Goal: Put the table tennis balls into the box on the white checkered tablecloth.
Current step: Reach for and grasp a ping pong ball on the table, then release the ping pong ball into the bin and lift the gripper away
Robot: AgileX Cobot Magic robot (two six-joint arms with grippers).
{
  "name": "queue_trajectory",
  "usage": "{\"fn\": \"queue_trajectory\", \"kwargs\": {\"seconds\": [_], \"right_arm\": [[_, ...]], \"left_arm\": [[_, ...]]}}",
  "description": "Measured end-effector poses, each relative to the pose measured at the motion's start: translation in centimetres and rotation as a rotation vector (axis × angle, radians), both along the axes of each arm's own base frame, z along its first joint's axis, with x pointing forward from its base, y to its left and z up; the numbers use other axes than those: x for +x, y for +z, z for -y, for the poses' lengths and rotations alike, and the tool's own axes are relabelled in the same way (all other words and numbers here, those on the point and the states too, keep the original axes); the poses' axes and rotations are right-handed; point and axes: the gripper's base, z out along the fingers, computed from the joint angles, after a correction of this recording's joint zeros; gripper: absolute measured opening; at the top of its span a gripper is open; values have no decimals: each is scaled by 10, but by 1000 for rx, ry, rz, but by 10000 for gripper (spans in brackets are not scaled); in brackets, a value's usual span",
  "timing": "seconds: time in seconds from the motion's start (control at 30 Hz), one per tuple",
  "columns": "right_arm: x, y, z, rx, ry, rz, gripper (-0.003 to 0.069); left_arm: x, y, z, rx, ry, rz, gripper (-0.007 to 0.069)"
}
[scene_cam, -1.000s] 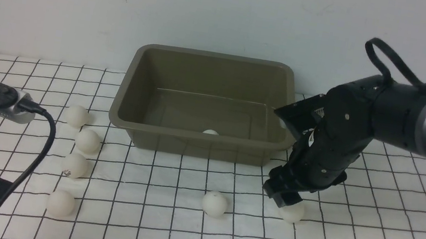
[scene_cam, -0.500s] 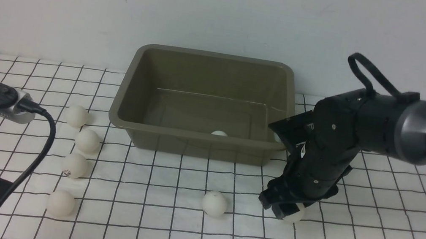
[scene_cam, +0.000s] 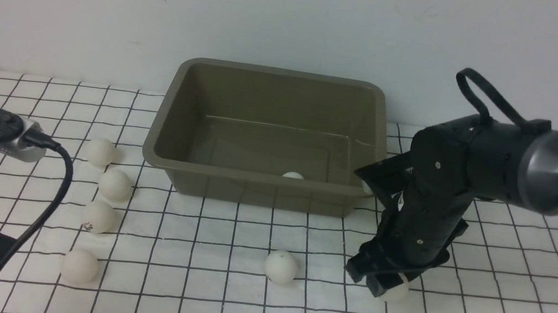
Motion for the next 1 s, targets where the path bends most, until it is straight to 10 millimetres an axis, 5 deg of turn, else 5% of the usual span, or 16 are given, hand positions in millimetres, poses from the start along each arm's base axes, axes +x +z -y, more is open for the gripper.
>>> {"fn": "queue_trajectory", "kwargs": {"seconds": [0.17, 0.33, 0.63, 0.8, 1.0], "right_arm": [[-4, 25, 10, -56, -7, 54, 356], [0, 75, 19, -71, -43, 235, 356], [36, 139, -14, 147, -4, 449, 356], [63, 129, -34, 201, 9, 449, 356], [99, 92, -58, 229, 6, 412, 356]], "left_arm": [[0, 0, 0, 0, 0, 0, -3], [0, 0, 0, 0, 0, 0, -3], [0, 0, 0, 0, 0, 0, -3], [0, 0, 0, 1, 0, 0, -3], [0, 0, 0, 1, 0, 0, -3]]}}
